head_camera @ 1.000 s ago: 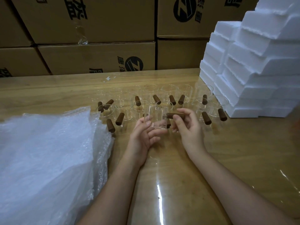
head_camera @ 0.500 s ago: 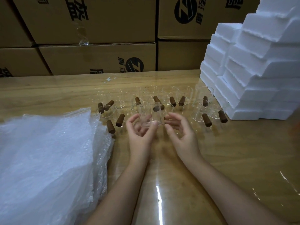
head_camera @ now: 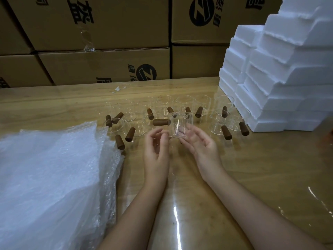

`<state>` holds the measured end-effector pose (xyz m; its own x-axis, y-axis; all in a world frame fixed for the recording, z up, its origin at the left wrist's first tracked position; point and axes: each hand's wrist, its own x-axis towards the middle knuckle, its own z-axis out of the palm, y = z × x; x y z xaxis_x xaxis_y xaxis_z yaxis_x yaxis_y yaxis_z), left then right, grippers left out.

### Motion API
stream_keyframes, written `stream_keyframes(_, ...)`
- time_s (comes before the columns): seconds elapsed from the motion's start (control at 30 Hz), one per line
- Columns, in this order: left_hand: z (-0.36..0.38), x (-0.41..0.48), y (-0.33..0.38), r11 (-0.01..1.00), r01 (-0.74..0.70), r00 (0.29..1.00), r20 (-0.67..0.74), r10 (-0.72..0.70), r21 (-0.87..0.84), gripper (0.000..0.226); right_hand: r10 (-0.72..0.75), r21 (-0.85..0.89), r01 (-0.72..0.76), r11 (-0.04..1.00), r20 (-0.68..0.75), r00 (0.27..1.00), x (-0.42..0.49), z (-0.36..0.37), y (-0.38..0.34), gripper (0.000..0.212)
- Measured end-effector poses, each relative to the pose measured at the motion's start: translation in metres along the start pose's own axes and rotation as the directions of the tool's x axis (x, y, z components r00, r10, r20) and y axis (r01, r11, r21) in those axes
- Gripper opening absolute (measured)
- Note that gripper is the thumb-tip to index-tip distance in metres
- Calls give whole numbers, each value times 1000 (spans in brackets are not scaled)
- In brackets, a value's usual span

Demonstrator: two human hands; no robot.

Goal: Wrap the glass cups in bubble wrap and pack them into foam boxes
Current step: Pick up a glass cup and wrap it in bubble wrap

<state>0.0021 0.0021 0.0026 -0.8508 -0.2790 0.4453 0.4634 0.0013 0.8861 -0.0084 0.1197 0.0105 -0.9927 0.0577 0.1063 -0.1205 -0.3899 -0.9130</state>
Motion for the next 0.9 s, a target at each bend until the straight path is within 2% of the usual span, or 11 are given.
stream_keyframes(0.07, -2, 3, -1, 980, 141, 989, -26, -146, -139, 20, 30, 51, -31, 998, 10, 999, 2, -2, -2, 61)
stream_keyframes(0.17, -4, 7, -1, 935, 302, 953, 95, -289, -187, 39, 69, 81, -76, 994, 85, 994, 4, -4, -3, 75)
stream_keyframes(0.23, -5, 9, -1, 920, 348, 932, 173, -319, -178, 39, 82, 80, -90, 993, 102, 991, 4, -5, -3, 81)
stream_keyframes(0.33, -7, 9, 0, 912, 360, 927, 188, -326, -198, 35, 21, 25, -25, 999, 133, 991, 3, -5, -2, 63)
stream_keyframes(0.43, -6, 9, 2, 905, 355, 933, 151, -327, -234, 39, -75, -129, 79, 988, 35, 997, 0, -1, 1, 41)
stream_keyframes(0.5, -5, 10, 2, 889, 370, 929, 124, -349, -269, 48, -113, -130, 108, 986, -31, 993, -1, 0, 4, 33)
stream_keyframes(0.6, -4, 10, 1, 887, 368, 930, 132, -344, -279, 52, -148, -106, 142, 984, -47, 988, 0, 0, 6, 23)
stream_keyframes(0.7, -3, 8, 0, 893, 346, 938, 90, -334, -289, 43, -168, -131, 161, 978, -41, 985, 1, -1, 9, 14)
stream_keyframes(0.77, -4, 8, -1, 904, 329, 942, 32, -333, -275, 50, -180, -170, 173, 970, -23, 983, 1, 0, 10, 8)
stream_keyframes(0.83, -4, 7, -1, 924, 304, 949, -16, -316, -233, 54, -205, -214, 199, 956, -4, 979, 0, 0, 11, 9)
stream_keyframes(0.9, -4, 5, -1, 953, 264, 960, -54, -275, -149, 49, -247, -268, 243, 932, 21, 969, -3, 0, 11, 14)
